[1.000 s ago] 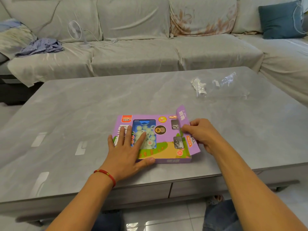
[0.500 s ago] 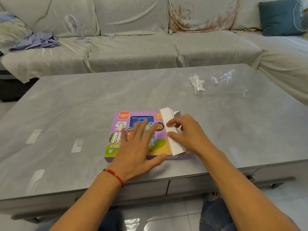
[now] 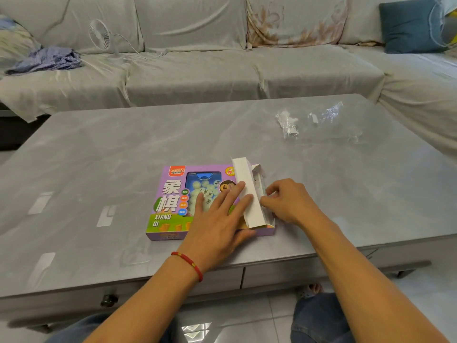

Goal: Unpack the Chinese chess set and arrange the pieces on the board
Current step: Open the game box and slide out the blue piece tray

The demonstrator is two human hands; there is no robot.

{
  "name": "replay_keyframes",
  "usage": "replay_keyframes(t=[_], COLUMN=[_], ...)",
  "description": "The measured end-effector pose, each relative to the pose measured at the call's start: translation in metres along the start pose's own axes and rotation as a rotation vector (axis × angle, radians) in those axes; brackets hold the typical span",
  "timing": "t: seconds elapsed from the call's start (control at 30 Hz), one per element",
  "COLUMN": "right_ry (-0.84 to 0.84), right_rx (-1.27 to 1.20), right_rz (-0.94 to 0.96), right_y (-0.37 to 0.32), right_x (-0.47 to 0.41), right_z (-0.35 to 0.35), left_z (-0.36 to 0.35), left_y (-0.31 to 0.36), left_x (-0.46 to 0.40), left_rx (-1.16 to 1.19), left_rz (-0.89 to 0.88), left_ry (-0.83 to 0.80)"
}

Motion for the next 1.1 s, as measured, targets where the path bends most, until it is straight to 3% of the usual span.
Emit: replay_keyframes(t=[0.2,0.43,0.57,0.73,0.97,1.1], right_ry=[0.185,0.367,0.461,0.529,0.517,0.462], right_rx=[0.169,0.138,0.116,0.143,0.253,0.409], right_rz=[0.025,-0.139,-0.192,-0.225,-0.301,-0.111], right_y=[0.007,0.062,0.084,0.093,0.107,0.084], right_x=[0.0,0.001,0.011,0.019,0.016,0.018], right_z=[0.023,0.077,0.091,0.102,0.113,0.1], left_z=[-0.003,0.003,0.004,0.008,-0.003,0.005], left_y=[-0.011,-0.045,-0.055,-0.052,-0.073,-0.085], left_x=[0.0,0.003,0.001,-0.017,-0.063,-0.094], left_rx=[0.0,-0.095,-0.226,-0.23,0.044,0.326], left_rz=[0.002,0.064,0.165,0.297,0.415,0.503], left_ry=[0.025,0.062,0.097,0.076,-0.111,-0.164])
Point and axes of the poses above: each hand's wrist, its own x-axis away from the middle knuckle, its own z-axis out of the back of the hand, y = z × x, the point moved 4 cm from there along -x, towards the middle knuckle, and after that the axes turned 3 degrees about -z, right-handed, at the moved point
